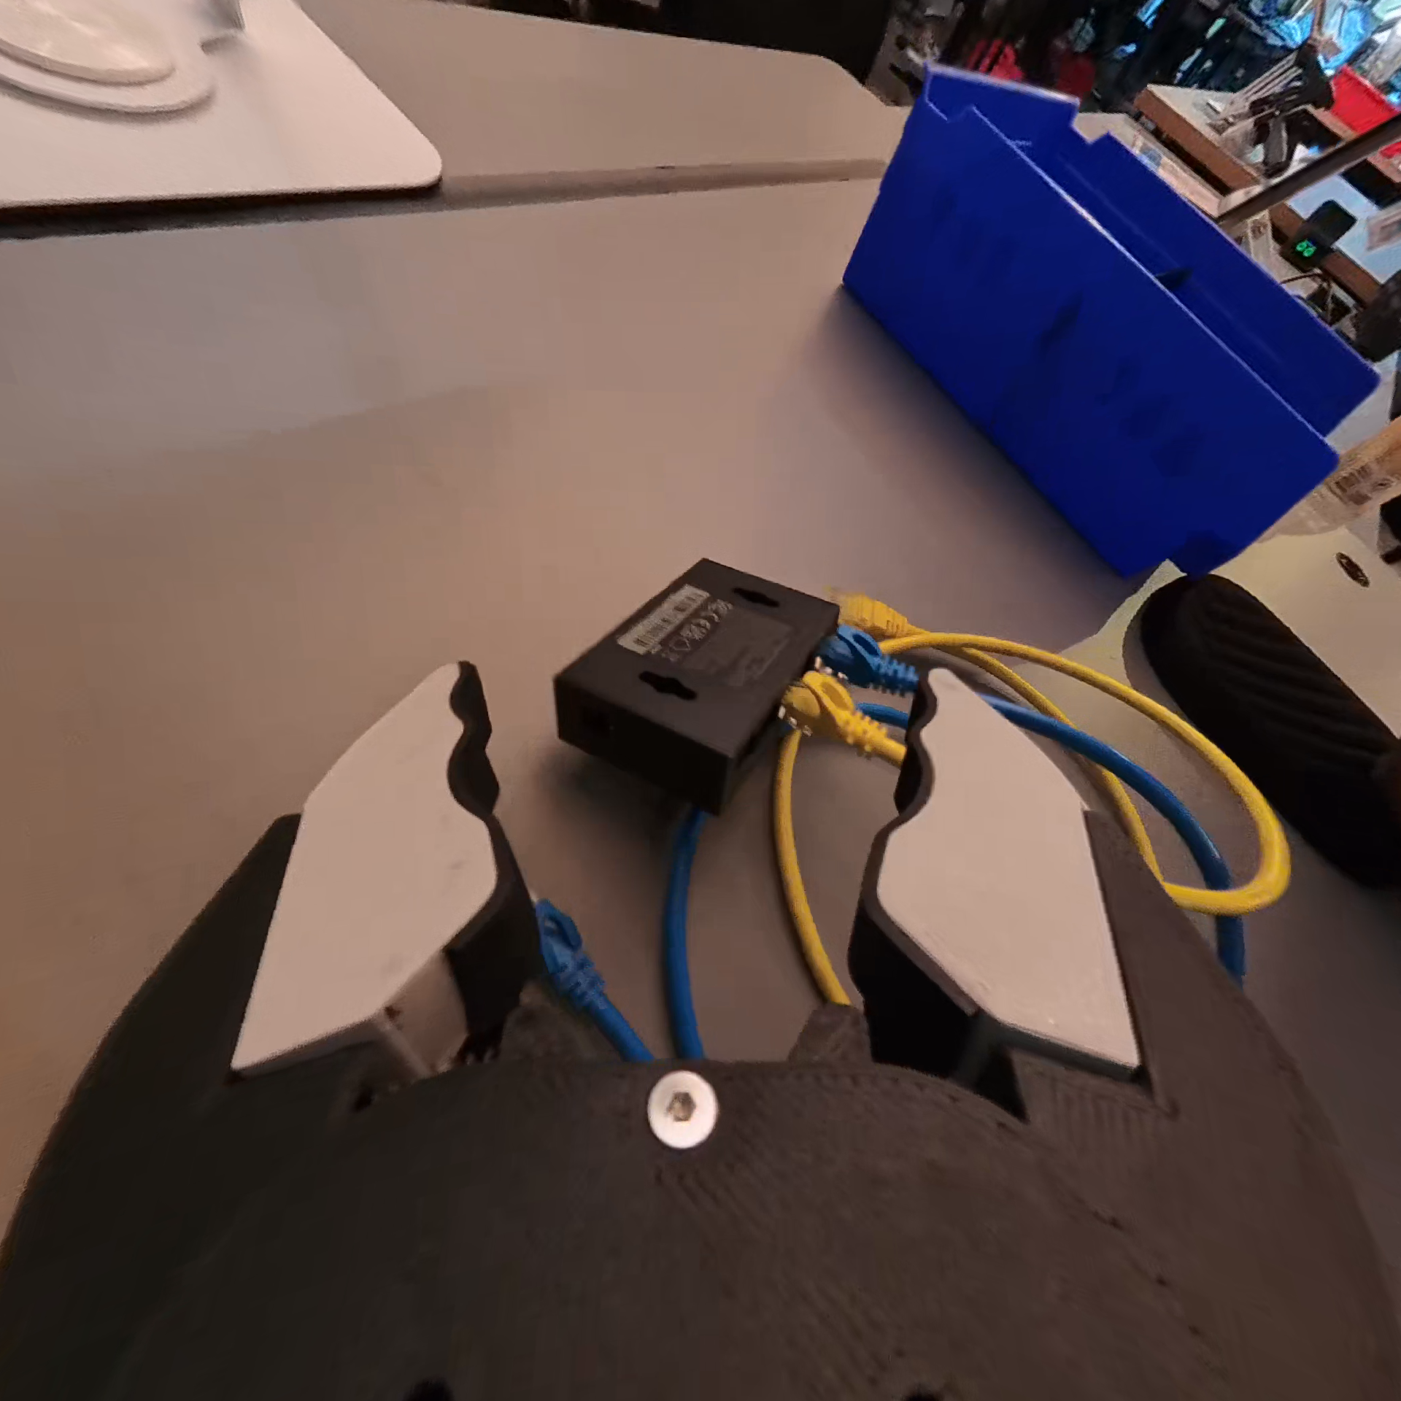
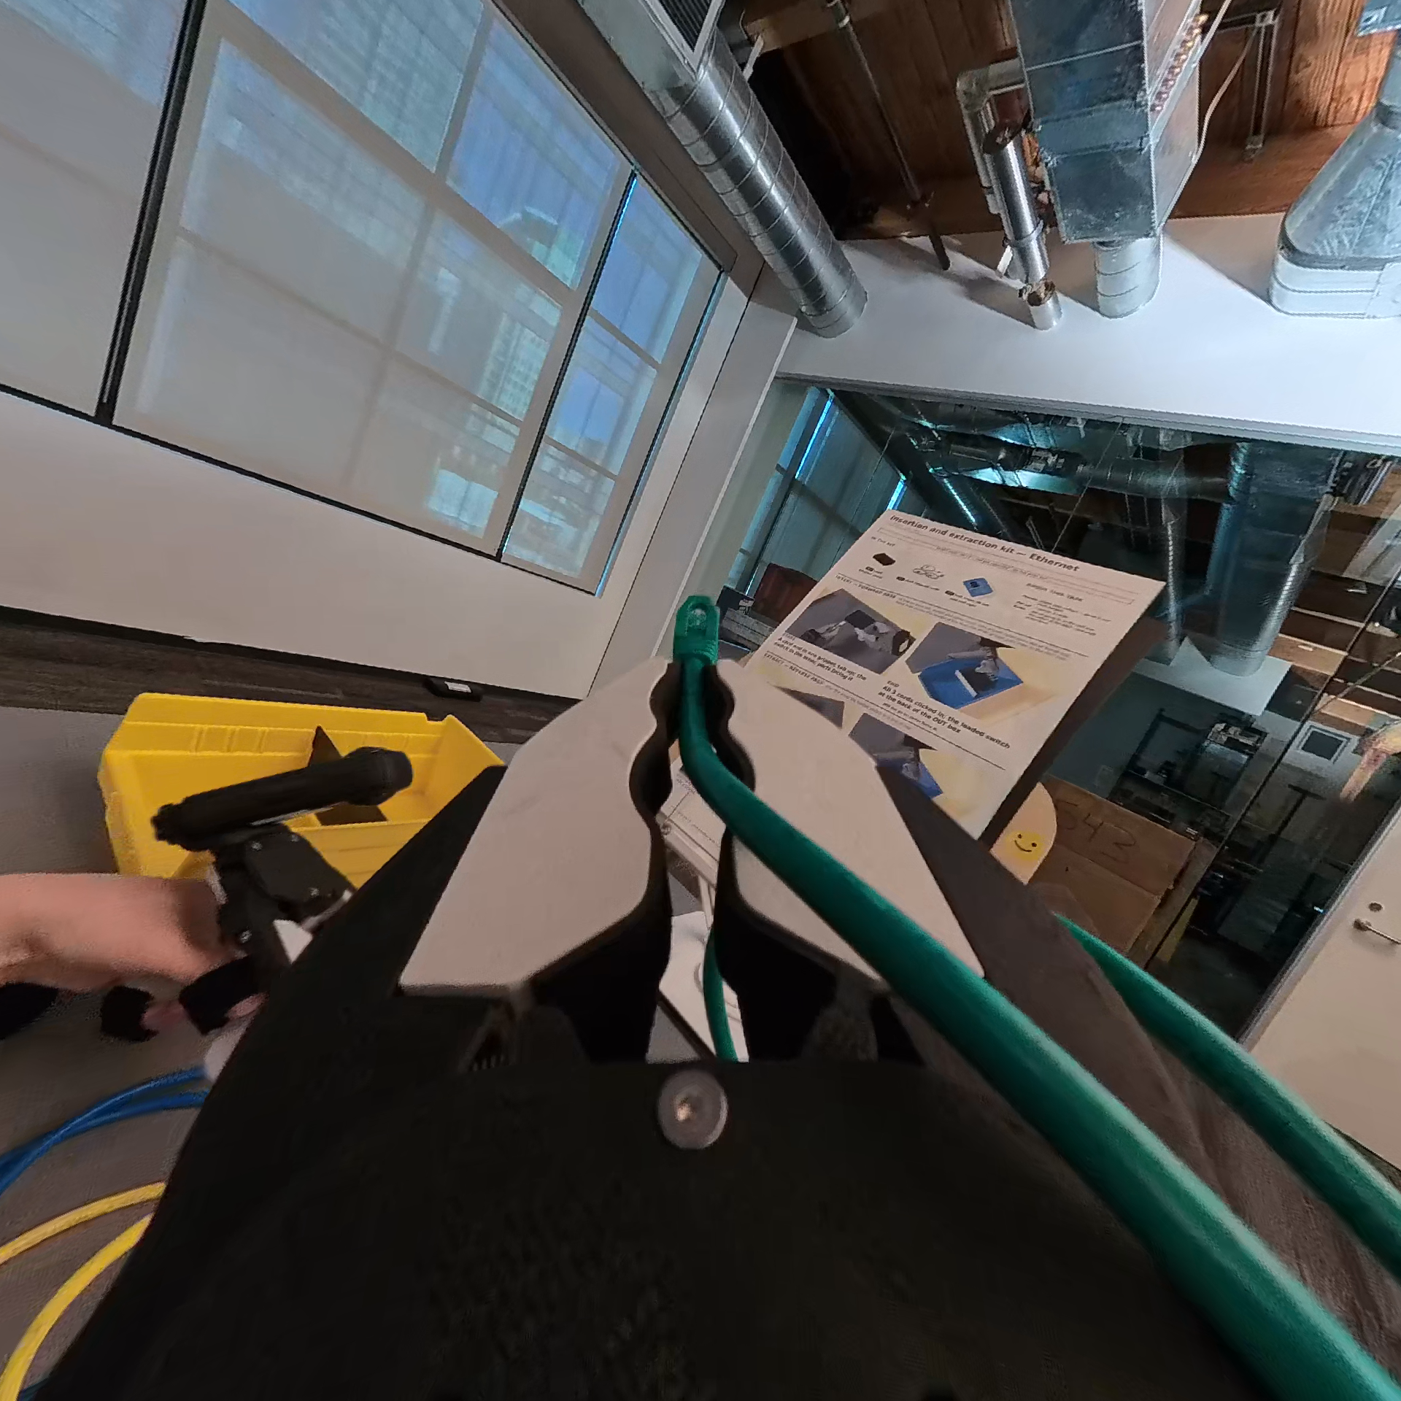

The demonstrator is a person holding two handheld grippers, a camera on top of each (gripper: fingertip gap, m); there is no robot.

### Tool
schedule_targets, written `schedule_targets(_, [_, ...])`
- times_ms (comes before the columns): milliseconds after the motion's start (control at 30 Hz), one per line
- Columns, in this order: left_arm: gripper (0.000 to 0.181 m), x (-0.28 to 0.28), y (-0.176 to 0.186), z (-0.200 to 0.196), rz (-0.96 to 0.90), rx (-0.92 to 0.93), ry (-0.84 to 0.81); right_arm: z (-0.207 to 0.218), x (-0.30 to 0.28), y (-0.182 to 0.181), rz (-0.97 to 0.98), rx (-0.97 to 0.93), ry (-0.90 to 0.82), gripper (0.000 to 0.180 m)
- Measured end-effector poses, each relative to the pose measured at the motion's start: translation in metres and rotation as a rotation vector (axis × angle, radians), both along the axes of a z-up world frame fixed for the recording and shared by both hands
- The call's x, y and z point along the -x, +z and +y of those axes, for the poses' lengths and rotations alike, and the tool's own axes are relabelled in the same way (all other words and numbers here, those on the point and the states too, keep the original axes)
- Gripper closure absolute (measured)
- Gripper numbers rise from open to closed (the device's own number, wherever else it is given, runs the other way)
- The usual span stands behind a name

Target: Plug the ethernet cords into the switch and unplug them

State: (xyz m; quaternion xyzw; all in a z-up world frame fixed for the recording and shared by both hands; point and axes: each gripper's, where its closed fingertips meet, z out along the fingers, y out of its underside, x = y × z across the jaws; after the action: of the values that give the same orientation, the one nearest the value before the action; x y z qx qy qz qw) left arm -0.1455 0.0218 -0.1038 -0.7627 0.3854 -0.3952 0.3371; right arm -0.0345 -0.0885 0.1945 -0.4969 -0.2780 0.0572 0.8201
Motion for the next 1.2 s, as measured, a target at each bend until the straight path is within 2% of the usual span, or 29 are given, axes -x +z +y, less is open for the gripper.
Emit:
schedule_targets(167, [0.078,0.0,-0.008,0.0,0.072,-0.062,-0.109,0.001,0.004,-0.003,-0.011,0.009,0.013,0.173])
schedule_targets(333, [0.087,-0.004,-0.017,-0.004,0.024,-0.009,-0.195,0.001,0.004,-0.003,-0.005,0.012,0.024,0.173])
schedule_targets(433, [0.088,-0.007,-0.029,-0.008,0.052,0.047,-0.245,0.0,0.003,-0.002,-0.008,0.01,0.021,0.173])
schedule_targets(633, [0.09,-0.01,-0.028,-0.012,0.041,0.063,-0.312,0.002,0.0,-0.003,-0.004,0.014,0.016,0.173])
schedule_targets(733, [0.103,-0.01,-0.029,-0.013,0.04,0.072,-0.317,0.003,0.0,-0.003,-0.007,0.016,0.012,0.173])
schedule_targets(767, [0.115,-0.01,-0.029,-0.015,0.041,0.076,-0.33,0.003,0.0,-0.003,-0.009,0.015,0.012,0.173])
schedule_targets(800, [0.118,-0.011,-0.029,-0.019,0.04,0.077,-0.36,0.003,0.0,-0.003,-0.01,0.015,0.013,0.173])
schedule_targets(1000, [0.118,-0.012,-0.035,-0.031,0.1,0.006,-0.413,0.003,0.001,-0.004,-0.015,0.015,0.011,0.173])
schedule_targets(1100, [0.11,-0.012,-0.036,-0.034,0.114,-0.013,-0.422,0.002,0.0,-0.003,-0.013,0.012,0.011,0.173])
schedule_targets(1200, [0.115,-0.013,-0.039,-0.032,0.146,-0.05,-0.41,0.0,0.0,-0.002,-0.012,0.009,0.011,0.173])
